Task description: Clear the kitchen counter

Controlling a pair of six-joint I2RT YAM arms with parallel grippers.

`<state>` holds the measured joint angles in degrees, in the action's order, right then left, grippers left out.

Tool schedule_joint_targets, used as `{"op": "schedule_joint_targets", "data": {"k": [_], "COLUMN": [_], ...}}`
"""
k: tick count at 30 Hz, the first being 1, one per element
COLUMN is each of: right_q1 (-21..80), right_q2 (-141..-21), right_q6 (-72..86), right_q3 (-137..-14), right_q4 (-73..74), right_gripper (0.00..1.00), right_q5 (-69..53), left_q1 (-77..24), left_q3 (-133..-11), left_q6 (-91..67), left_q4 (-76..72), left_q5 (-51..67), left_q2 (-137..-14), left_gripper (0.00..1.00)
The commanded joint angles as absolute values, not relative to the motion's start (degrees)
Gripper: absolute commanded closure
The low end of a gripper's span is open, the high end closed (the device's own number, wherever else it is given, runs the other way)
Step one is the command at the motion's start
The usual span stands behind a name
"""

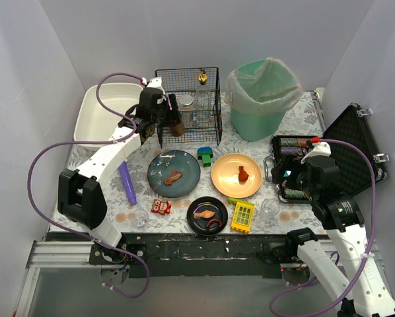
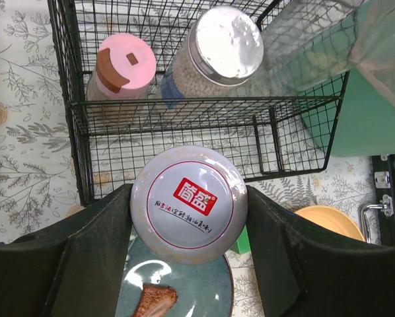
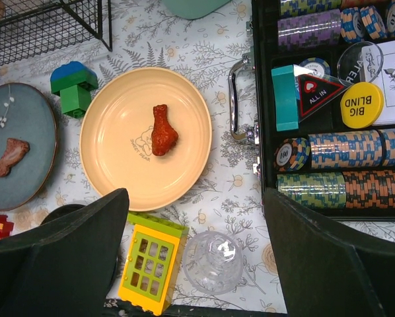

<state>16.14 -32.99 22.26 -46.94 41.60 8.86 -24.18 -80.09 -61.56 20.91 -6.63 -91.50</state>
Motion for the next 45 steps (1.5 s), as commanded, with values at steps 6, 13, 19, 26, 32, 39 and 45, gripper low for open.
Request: {"op": "schedule_joint_targets", "data": {"k": [6,13,19,26,32,39,45], "right_q1": [16.00,16.08,16.00,16.08,16.00,16.00,16.00], "right_q2": [-32.43,-32.70,-32.70,-32.87,-32.96,-32.87,-32.78], "right_q6": [22.15,21.53,21.36,21.18,21.09,20.74,20.57], "right_q3": [-47.37,-47.46,-47.20,-46.93,-46.67,-46.85,-46.85], "right_q4": [41.49,41.48,41.22,41.22,41.04,41.04,41.40], "right_gripper": [0.09,0.09,0.09,0.09,0.09,0.09,0.09], "right_q5": [10.11,10.37,10.20,10.28,10.20,10.63,10.81], "left_q1": [-24.08,-24.08,-24.08,-24.08,-24.17,-24.70,-24.70], "left_q3": [-86.75,-83.77,-79.29,-75.50,-73.57,-72.69,-72.86], "left_q6": [-58.72,-56.69,-55.29,-54.49,-53.88,-53.35,-54.05], "left_q4": [14.06,12.75,9.15,6.24,5.36,5.80,7.29], "left_q5": [-10.19,-12.22,-13.01,-14.06,-11.34,-10.90,-11.43], "left_q2": [-93.51,-95.10,-95.01,-96.15,-97.64,-99.84,-100.81], "left_gripper": [1.00,1.00,1.00,1.00,0.88,0.64,0.41]}}
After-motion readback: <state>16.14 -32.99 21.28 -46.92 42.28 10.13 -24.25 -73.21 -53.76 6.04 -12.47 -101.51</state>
